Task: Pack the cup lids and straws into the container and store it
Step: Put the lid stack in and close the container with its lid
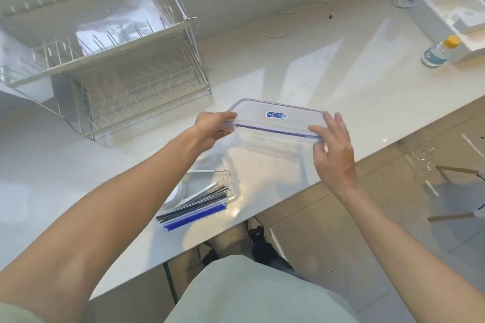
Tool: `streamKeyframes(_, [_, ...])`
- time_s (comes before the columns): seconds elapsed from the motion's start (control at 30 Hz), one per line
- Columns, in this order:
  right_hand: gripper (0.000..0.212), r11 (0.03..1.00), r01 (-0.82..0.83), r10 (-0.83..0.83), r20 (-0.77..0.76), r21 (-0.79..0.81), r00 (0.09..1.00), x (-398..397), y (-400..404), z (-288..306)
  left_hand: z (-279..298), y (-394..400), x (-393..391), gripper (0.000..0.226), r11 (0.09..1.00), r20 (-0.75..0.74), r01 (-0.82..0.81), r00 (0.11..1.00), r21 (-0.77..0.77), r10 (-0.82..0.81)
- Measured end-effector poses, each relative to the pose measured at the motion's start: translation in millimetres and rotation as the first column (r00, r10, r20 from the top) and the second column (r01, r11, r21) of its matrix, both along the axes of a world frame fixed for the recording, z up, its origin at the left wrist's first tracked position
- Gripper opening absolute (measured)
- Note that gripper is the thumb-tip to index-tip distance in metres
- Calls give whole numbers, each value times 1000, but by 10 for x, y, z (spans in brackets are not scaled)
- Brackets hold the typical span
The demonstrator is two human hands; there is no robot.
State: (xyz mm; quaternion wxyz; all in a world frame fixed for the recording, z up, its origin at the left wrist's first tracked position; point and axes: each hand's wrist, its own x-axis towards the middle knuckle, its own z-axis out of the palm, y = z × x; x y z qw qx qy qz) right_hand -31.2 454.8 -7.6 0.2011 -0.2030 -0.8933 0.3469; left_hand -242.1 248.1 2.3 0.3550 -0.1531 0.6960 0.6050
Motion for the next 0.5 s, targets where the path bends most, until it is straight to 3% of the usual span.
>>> streamKeyframes(0.1, [60,932,100,-35,189,-348,981,-277,-233,201,105,-443,26,15,1000,-40,-12,999,-21,12])
streamKeyframes(0.17, [75,891,27,97,248,-453,964,-432,-383,285,150,-751,60,24,999,-137,-41,990,-3,40])
streamKeyframes(0.23, [84,789,-95,281,218,-607,935,-541,-475,326,171,-1033,81,30,997,-247,-82,966,1,80])
streamKeyframes(0.33, [69,644,-196,422,130,-739,897,-656,-644,327,193,-1433,148,34,987,-332,-146,936,-60,118])
streamKeyframes(0.4, [59,641,-125,344,138,-757,929,-737,-811,320,165,-1635,232,39,983,-342,-156,933,-93,116])
streamKeyframes(0.5, [70,765,-1,207,244,-644,947,-841,-1085,219,93,-1909,370,53,986,-356,-139,929,-88,99])
